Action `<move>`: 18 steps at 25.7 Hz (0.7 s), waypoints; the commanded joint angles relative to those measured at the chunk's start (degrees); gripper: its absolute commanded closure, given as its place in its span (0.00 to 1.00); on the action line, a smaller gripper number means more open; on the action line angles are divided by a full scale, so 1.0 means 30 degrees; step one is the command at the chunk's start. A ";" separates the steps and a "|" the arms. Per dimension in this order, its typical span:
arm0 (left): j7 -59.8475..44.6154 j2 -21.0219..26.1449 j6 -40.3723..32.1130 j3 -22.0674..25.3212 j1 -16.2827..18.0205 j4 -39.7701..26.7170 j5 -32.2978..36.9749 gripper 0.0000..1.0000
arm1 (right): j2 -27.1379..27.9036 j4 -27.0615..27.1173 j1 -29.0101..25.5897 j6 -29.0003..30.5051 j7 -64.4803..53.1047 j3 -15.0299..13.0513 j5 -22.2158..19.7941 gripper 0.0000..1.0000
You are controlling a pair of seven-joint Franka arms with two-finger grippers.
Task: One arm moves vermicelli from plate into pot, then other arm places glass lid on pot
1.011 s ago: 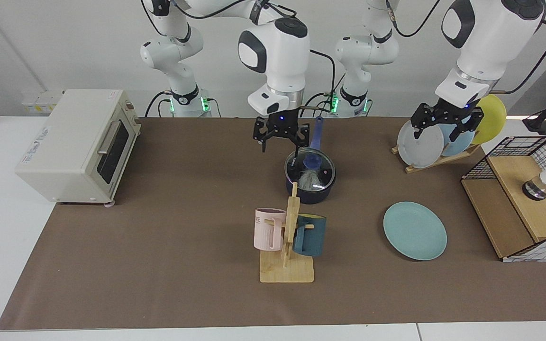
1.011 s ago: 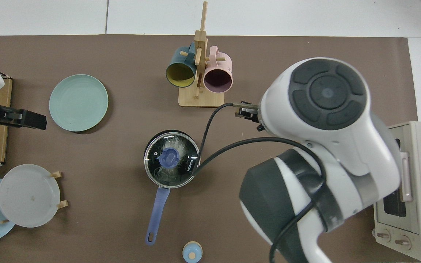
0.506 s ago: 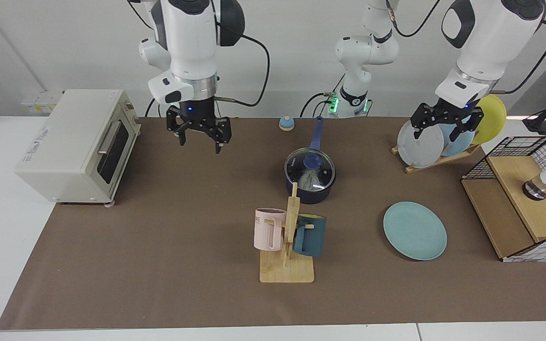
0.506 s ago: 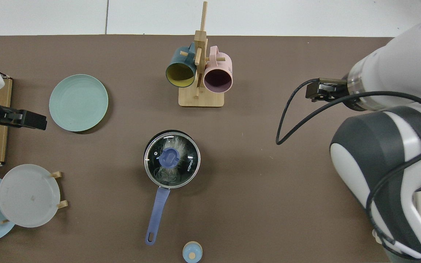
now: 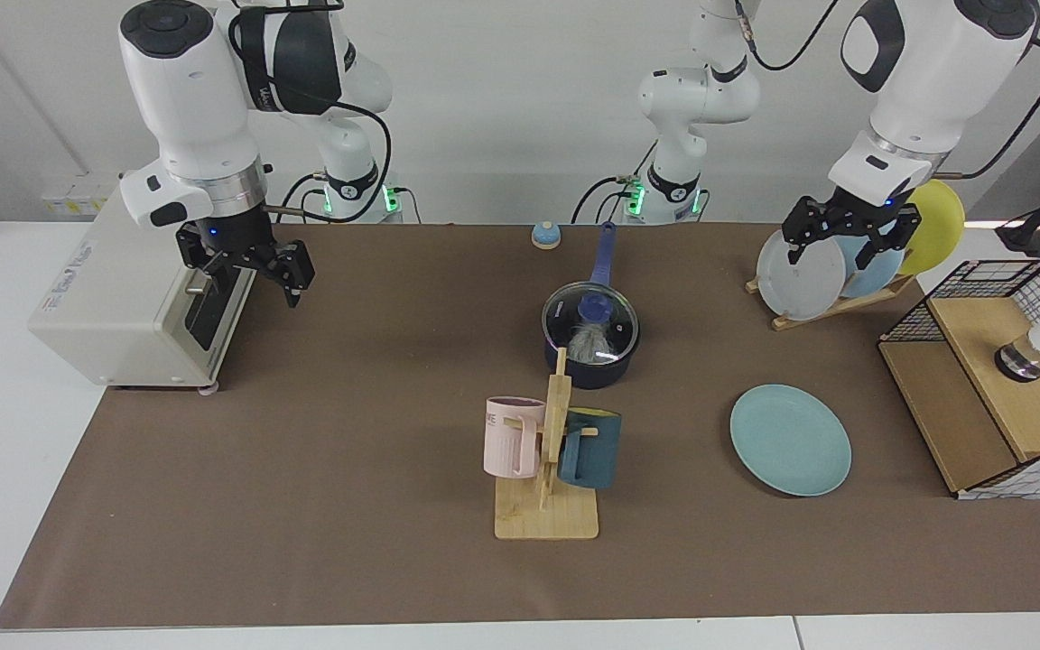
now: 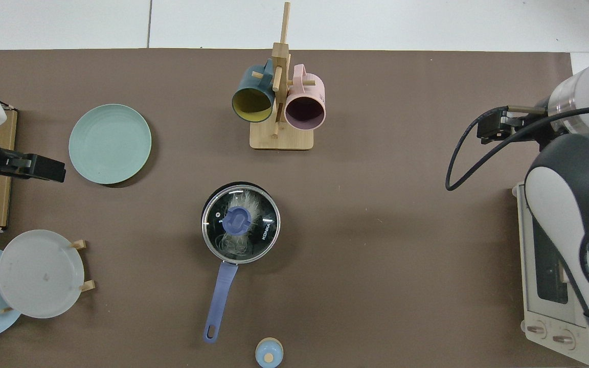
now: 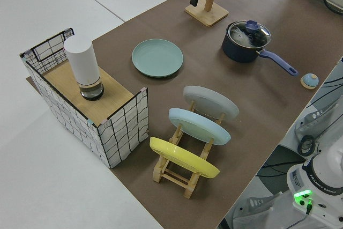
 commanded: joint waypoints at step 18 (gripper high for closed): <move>0.0247 -0.0556 -0.0268 0.0244 -0.0238 -0.0462 -0.0295 0.00 | -0.4626 -0.7018 -0.0910 0.0790 -0.1877 0.0324 0.1129 0.01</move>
